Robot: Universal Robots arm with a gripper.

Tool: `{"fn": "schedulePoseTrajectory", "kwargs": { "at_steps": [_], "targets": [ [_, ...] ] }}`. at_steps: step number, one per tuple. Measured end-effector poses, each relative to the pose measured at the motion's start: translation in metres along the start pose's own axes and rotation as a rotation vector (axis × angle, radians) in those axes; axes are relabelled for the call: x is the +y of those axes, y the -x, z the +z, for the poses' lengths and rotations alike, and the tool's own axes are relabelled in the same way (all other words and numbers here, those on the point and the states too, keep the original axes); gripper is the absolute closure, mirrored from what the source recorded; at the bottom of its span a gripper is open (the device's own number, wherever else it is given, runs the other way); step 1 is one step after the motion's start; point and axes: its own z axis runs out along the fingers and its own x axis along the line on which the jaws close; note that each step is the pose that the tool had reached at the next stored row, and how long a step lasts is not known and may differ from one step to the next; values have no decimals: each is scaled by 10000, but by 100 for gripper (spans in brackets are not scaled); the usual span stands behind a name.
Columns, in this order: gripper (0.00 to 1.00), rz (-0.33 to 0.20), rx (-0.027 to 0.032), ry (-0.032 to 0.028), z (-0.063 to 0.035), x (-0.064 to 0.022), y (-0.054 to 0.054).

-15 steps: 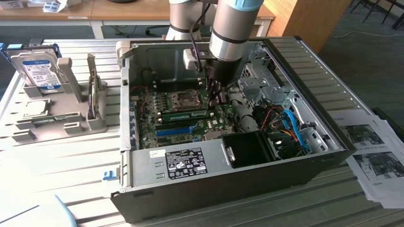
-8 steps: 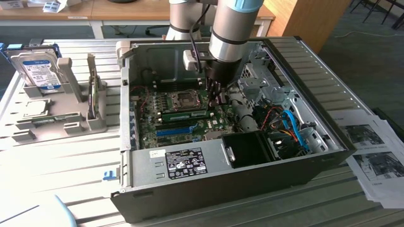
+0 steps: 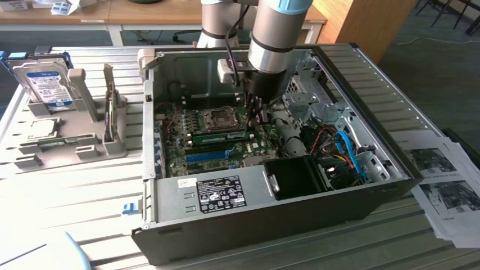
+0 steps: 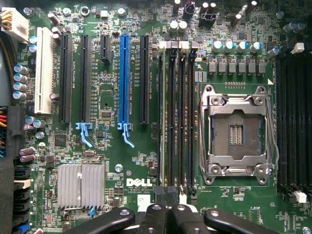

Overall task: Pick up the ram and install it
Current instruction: 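Press down the ram until it locks into place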

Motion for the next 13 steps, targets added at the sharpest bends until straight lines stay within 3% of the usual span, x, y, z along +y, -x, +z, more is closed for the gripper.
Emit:
{"fn": "schedulePoseTrajectory", "kwargs": {
  "at_steps": [13],
  "targets": [
    [91, 0, 1, 1, 31, -1, -1]
  ]
}}
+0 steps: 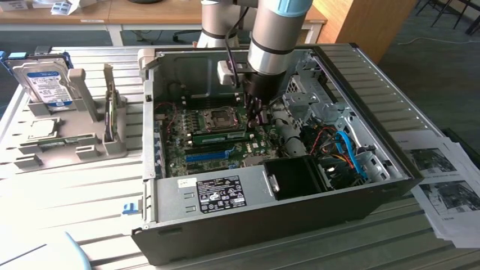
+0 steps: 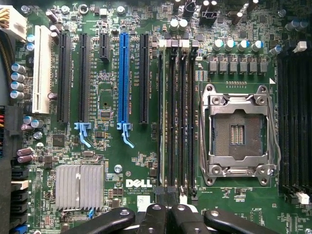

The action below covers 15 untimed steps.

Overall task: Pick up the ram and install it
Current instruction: 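Press down the ram until it locks into place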

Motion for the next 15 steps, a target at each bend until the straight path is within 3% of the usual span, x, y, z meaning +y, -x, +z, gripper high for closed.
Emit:
{"fn": "schedulePoseTrajectory", "kwargs": {
  "at_steps": [15],
  "targets": [
    [91, 0, 0, -1, 24, -1, 0]
  ]
}}
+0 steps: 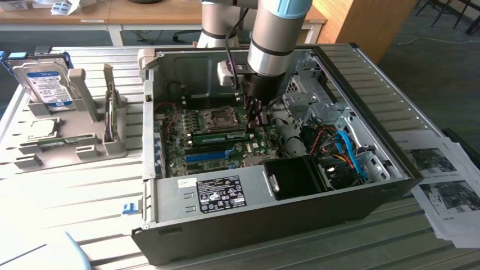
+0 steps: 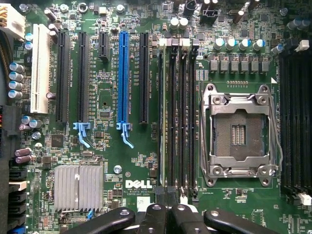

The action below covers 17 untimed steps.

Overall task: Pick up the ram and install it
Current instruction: 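Press down the ram until it locks into place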

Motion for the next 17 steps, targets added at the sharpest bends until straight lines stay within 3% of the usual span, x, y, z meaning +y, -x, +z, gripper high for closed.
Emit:
{"fn": "schedulePoseTrajectory", "kwargs": {
  "at_steps": [17],
  "targets": [
    [91, 1, 2, 0, 13, 0, 0]
  ]
}}
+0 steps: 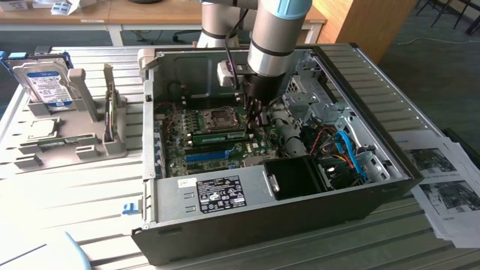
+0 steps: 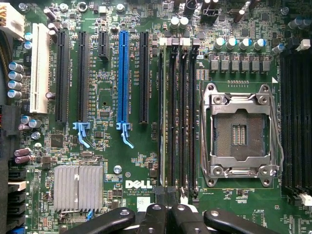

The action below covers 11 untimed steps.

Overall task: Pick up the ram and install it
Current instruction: 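Press down the ram until it locks into place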

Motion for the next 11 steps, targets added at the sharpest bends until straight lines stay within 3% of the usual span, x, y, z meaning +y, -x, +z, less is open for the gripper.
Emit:
{"fn": "schedulePoseTrajectory", "kwargs": {
  "at_steps": [11],
  "targets": [
    [91, 0, 0, 1, 8, 0, 0]
  ]
}}
